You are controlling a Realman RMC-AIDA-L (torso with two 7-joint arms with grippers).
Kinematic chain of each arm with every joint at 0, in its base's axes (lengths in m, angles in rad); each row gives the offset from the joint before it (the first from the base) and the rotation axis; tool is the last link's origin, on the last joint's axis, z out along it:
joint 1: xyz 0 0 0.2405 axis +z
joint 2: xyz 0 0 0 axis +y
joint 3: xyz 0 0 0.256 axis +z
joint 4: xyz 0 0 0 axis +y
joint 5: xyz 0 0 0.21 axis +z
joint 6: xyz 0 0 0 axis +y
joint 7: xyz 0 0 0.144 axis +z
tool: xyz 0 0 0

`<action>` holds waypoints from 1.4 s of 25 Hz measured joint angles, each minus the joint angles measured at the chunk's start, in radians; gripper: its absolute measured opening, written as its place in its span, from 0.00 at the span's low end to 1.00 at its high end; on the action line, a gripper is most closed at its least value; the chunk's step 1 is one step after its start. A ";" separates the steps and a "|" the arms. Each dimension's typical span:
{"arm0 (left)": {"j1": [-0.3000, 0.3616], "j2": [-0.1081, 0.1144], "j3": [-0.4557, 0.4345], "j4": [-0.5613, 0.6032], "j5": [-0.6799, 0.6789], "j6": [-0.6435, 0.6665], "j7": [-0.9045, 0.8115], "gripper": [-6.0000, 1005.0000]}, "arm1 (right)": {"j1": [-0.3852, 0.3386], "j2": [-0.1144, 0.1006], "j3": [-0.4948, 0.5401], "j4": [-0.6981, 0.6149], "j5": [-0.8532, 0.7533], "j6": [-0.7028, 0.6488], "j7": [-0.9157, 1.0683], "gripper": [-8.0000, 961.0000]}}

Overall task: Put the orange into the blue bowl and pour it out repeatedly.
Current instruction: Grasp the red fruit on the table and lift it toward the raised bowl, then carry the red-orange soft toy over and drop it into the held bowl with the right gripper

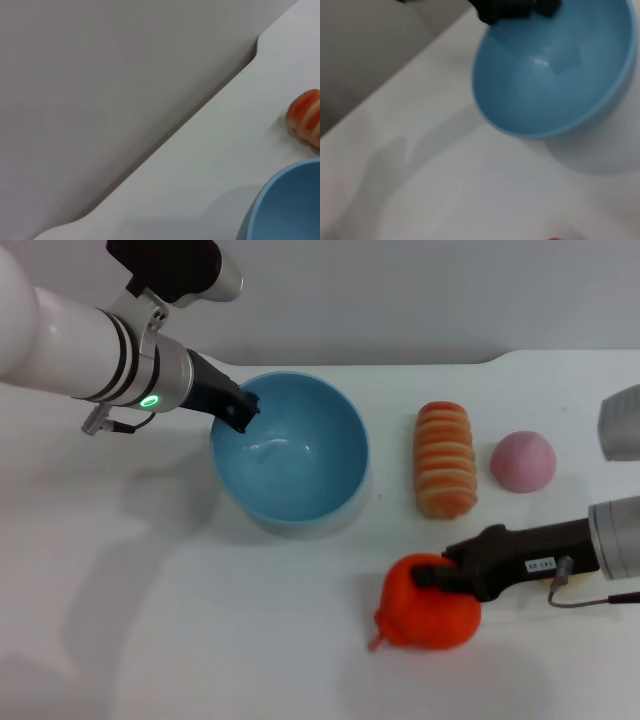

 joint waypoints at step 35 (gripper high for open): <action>-0.075 0.000 0.101 0.006 -0.109 0.173 0.002 0.00 | -0.063 0.000 0.043 -0.105 0.370 -0.087 -0.117 0.40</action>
